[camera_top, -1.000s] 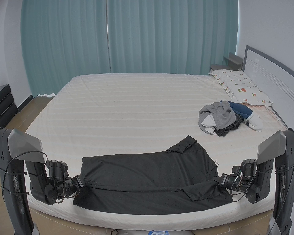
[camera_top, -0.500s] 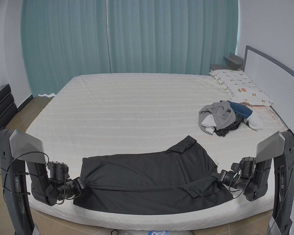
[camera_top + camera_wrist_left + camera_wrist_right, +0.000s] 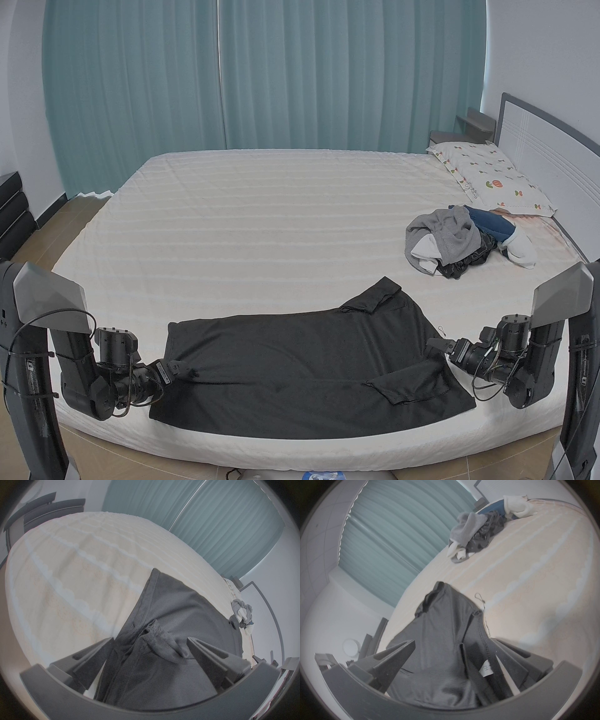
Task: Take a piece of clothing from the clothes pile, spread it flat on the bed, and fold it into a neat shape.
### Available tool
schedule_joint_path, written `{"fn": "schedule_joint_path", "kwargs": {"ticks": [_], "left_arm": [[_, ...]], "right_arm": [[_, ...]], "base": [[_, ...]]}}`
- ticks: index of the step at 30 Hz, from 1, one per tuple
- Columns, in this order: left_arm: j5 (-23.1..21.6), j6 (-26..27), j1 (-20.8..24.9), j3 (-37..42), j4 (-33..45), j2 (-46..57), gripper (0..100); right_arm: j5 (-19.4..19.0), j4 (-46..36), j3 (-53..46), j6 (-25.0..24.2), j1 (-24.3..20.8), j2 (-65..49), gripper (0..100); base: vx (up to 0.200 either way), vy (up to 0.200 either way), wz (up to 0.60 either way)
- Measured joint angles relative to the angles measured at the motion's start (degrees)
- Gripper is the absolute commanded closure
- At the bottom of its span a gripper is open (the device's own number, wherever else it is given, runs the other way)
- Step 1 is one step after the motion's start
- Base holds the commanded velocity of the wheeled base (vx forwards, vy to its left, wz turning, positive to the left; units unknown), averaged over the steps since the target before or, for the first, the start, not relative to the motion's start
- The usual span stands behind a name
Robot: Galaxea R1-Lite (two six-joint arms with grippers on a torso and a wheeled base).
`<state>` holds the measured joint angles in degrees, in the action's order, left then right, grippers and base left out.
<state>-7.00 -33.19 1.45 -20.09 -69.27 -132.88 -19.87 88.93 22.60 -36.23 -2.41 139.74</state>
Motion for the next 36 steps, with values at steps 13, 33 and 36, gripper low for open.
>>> {"fn": "schedule_joint_path", "kwargs": {"ticks": [13, 33, 36], "left_arm": [[-0.6, -0.7, -0.2, 2.8, 0.1, 8.0, 0], [-4.6, -21.7, 0.6, 5.4, -0.2, 9.4, 0], [-4.6, -23.6, 0.7, 4.9, -0.2, 9.4, 0]], "right_arm": [[0.2, 0.1, -8.4, -5.4, -1.6, -11.4, 0], [6.6, 0.0, -11.4, -20.2, -11.4, -9.3, 0], [7.5, 0.0, -10.6, -20.2, -12.7, -8.4, 0]], "base": [[-0.046, 0.0, 0.0], [-0.12, 0.0, 0.0], [0.0, 0.0, 0.0]]}}
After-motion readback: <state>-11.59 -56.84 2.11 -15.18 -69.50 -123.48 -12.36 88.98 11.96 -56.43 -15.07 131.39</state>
